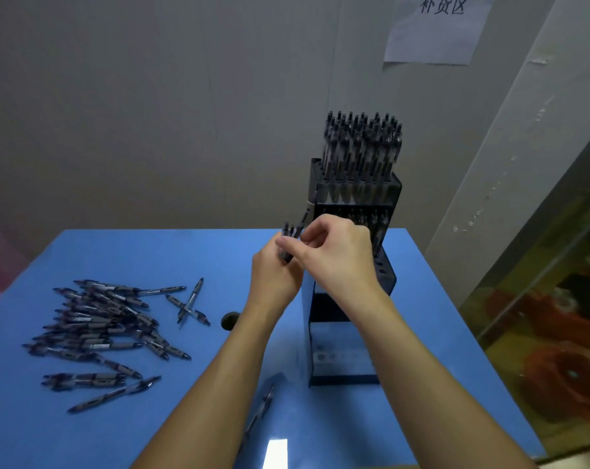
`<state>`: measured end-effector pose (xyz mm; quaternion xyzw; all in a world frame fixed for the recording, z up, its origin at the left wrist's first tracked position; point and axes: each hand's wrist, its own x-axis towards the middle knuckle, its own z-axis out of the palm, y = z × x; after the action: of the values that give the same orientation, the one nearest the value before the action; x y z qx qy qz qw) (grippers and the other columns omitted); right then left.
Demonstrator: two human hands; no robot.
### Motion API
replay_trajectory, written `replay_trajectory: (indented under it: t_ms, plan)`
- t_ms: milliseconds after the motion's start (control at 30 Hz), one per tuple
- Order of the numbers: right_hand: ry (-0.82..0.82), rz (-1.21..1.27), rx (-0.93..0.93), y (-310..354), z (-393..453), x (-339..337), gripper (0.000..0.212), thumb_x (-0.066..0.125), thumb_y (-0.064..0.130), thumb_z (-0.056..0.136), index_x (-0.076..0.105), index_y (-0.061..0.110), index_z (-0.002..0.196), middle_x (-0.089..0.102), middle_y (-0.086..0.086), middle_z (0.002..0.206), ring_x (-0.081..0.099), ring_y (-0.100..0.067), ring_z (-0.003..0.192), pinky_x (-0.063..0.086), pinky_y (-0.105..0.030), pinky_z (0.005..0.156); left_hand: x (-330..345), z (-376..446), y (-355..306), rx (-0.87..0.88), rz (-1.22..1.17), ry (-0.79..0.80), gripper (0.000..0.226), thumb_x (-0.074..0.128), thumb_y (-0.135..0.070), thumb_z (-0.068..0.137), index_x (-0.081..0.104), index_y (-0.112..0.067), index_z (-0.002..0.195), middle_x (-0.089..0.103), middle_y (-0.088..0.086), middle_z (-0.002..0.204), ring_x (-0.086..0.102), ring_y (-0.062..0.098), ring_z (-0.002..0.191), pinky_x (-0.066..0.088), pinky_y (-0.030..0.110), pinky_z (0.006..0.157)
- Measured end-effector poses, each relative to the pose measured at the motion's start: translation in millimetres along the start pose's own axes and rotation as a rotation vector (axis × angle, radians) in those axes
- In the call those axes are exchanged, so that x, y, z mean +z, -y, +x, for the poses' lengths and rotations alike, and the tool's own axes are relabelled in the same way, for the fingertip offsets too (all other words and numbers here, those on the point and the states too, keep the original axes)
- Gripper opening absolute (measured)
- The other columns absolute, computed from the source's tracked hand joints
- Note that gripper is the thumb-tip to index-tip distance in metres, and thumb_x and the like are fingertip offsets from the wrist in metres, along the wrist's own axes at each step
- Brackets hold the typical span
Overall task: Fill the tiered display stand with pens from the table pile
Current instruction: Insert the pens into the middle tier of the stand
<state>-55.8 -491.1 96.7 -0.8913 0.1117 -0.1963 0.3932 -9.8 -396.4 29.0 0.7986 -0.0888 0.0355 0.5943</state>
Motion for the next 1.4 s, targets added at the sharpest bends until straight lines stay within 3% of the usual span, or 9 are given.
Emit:
replay_trajectory:
  t_ms: [100, 233, 467, 600, 700, 833, 967, 1167, 1400]
  plan:
    - [-0.025, -0.042, -0.006, 3, -6, 7, 0.036, 0.082, 0.054, 0.077, 0.069, 0.021, 0.080, 0.069, 0.008, 0.076, 0.068, -0.011, 0.079, 0.060, -0.036, 0.075, 1, -3, 2, 0.023, 0.078, 0.018, 0.019, 0.057, -0.013, 0.093, 0.057, -0.016, 0.074, 0.058, -0.004, 0.064, 0.053, 0.014, 0.060, 0.038, 0.021, 0.047]
    - [-0.012, -0.102, -0.019, 3, -7, 12, 0.030, 0.078, 0.050, 0.082, 0.069, 0.022, 0.074, 0.070, 0.007, 0.075, 0.070, -0.014, 0.080, 0.061, -0.037, 0.076, 1, -8, -2, 0.085, 0.170, 0.000, 0.010, 0.057, -0.014, 0.094, 0.057, -0.016, 0.084, 0.063, 0.000, 0.073, 0.060, 0.017, 0.067, 0.050, 0.033, 0.056]
    - [0.069, -0.110, -0.049, 0, 2, -8, 0.025, 0.072, 0.037, 0.087, 0.069, 0.018, 0.071, 0.070, 0.002, 0.073, 0.070, -0.017, 0.078, 0.060, -0.032, 0.072, 17, -14, -17, -0.063, -0.212, -0.020, 0.021, 0.051, -0.002, 0.099, 0.058, -0.012, 0.082, 0.059, 0.000, 0.072, 0.055, 0.012, 0.060, 0.045, 0.023, 0.049]
    - [0.087, -0.048, -0.053, -11, 7, -29, 0.021, 0.073, 0.031, 0.087, 0.067, 0.019, 0.071, 0.069, 0.005, 0.072, 0.067, -0.011, 0.073, 0.054, -0.024, 0.064, 33, -14, -21, -0.042, -0.178, -0.004, 0.012, 0.054, -0.005, 0.097, 0.065, -0.010, 0.096, 0.064, 0.008, 0.072, 0.051, 0.008, 0.048, 0.038, 0.022, 0.041]
    - [0.076, 0.129, -0.013, -22, 9, -41, 0.015, 0.074, 0.027, 0.085, 0.070, 0.020, 0.073, 0.070, 0.007, 0.070, 0.066, -0.008, 0.066, 0.050, -0.021, 0.058, 40, -11, -17, -0.022, -0.211, -0.019, 0.007, 0.064, -0.017, 0.092, 0.066, -0.018, 0.086, 0.064, 0.011, 0.072, 0.050, 0.019, 0.061, 0.039, 0.036, 0.052]
    - [-0.004, 0.494, 0.043, -31, 15, -54, 0.005, 0.071, 0.019, 0.082, 0.075, 0.019, 0.079, 0.075, 0.002, 0.073, 0.072, -0.016, 0.071, 0.063, -0.036, 0.072, 43, -12, -14, -0.021, -0.165, -0.067, 0.024, 0.066, -0.026, 0.097, 0.060, -0.016, 0.076, 0.048, -0.006, 0.059, 0.041, 0.013, 0.054, 0.038, 0.034, 0.053]
    - [-0.079, 0.785, 0.082, -39, 26, -80, 0.020, 0.059, 0.003, 0.094, 0.072, 0.017, 0.090, 0.072, -0.005, 0.086, 0.065, -0.015, 0.077, 0.058, -0.030, 0.070, 43, -9, -9, -0.015, -0.106, -0.149, 0.045, 0.061, -0.038, 0.101, 0.045, -0.013, 0.067, 0.038, -0.005, 0.057, 0.034, 0.015, 0.054, 0.032, 0.035, 0.053]
    - [-0.161, 0.581, 0.062, -76, 37, -98, 0.015, 0.070, 0.016, 0.096, 0.079, 0.022, 0.106, 0.078, 0.007, 0.094, 0.073, -0.009, 0.091, 0.060, -0.036, 0.093, 44, -7, -14, 0.024, -0.082, -0.184, 0.051, 0.055, -0.045, 0.103, 0.033, -0.021, 0.065, 0.032, -0.009, 0.054, 0.029, 0.012, 0.050, 0.030, 0.036, 0.053]
    - [-0.269, 0.316, 0.025, -82, 33, -98, 0.016, 0.078, 0.024, 0.090, 0.082, 0.013, 0.100, 0.079, 0.005, 0.083, 0.075, -0.009, 0.082, 0.058, -0.026, 0.091, 44, -2, -15, 0.047, -0.068, -0.202, 0.049, 0.056, -0.045, 0.102, 0.037, -0.023, 0.064, 0.035, -0.010, 0.053, 0.032, 0.014, 0.052, 0.033, 0.038, 0.053]
